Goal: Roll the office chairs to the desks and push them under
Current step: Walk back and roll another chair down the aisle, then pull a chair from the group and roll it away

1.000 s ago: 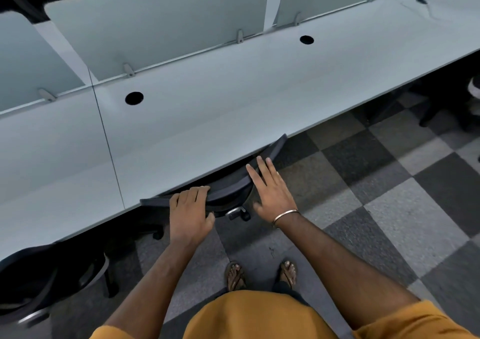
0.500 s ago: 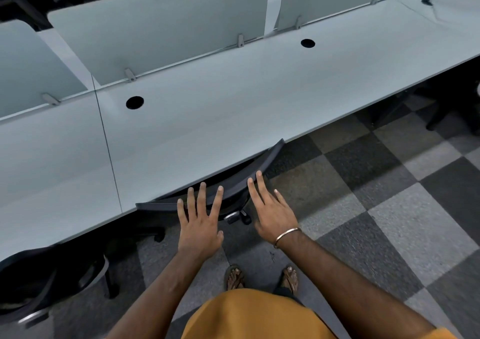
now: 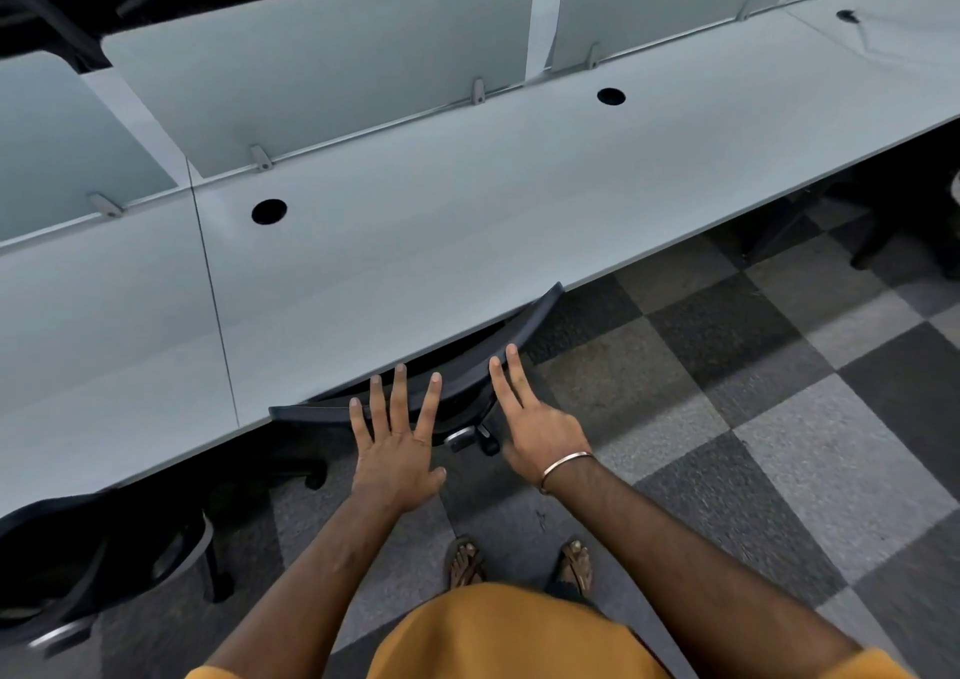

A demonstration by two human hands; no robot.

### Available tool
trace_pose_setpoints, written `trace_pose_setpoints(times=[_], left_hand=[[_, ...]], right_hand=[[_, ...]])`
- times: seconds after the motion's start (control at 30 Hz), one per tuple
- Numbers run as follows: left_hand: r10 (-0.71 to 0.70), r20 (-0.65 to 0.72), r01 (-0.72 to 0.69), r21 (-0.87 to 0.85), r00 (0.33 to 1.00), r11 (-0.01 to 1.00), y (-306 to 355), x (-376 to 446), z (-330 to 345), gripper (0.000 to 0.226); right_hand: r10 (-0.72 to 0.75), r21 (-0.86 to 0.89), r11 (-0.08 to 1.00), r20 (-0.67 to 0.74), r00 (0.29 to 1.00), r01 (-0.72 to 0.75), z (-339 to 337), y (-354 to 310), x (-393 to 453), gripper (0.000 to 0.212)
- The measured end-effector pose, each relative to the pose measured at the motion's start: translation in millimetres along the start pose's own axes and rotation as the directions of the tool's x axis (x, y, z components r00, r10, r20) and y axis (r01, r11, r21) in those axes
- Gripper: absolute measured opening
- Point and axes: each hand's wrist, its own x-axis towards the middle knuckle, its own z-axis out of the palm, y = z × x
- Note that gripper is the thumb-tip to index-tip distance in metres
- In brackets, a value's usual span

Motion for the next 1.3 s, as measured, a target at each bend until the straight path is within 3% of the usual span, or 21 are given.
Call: trace_pose_setpoints(times=[0.1, 0.2, 0.37, 0.57, 0.8, 1.1, 1.3], left_hand=[[-0.003, -0.091, -0.001, -0.041, 0.996, 0.999, 3, -6, 2, 0.121], [0.063, -0.232, -0.087, -0.097, 0.971, 0.991, 10, -14, 7, 0.107], [0.235, -0.314, -0.28, -0.108, 0.92, 0.954, 46, -22, 13, 0.097], [0.408, -0.185, -0.436, -0.156, 0.894, 0.886, 111, -1, 7, 0.092], [0.511, -0.024, -0.511, -0.089, 0.859, 0.855, 209, 38, 6, 0.093], [0.613, 0.058, -0.61, -0.065, 0.788, 0.79, 331, 76, 12, 0.095], [0.713, 0.123, -0.715, -0.039, 0.69, 0.698, 407, 107, 6, 0.09]], right_hand=[[-0.042, 0.054, 0.998, -0.022, 0.999, 0.043, -1, 5, -5, 0.111], [-0.06, 0.102, 0.993, -0.035, 0.998, 0.063, 3, 17, -12, 0.103], [0.081, 0.08, 0.993, 0.07, 0.994, -0.086, 19, 69, -35, 0.094], [0.278, 0.08, 0.956, 0.078, 0.958, -0.284, 5, 140, -67, 0.075], [0.446, 0.058, 0.889, 0.12, 0.887, -0.454, -6, 228, -120, 0.044], [0.628, 0.087, 0.767, 0.105, 0.771, -0.636, -28, 350, -202, 0.042], [0.721, 0.136, 0.672, 0.105, 0.685, -0.728, -37, 408, -240, 0.041]])
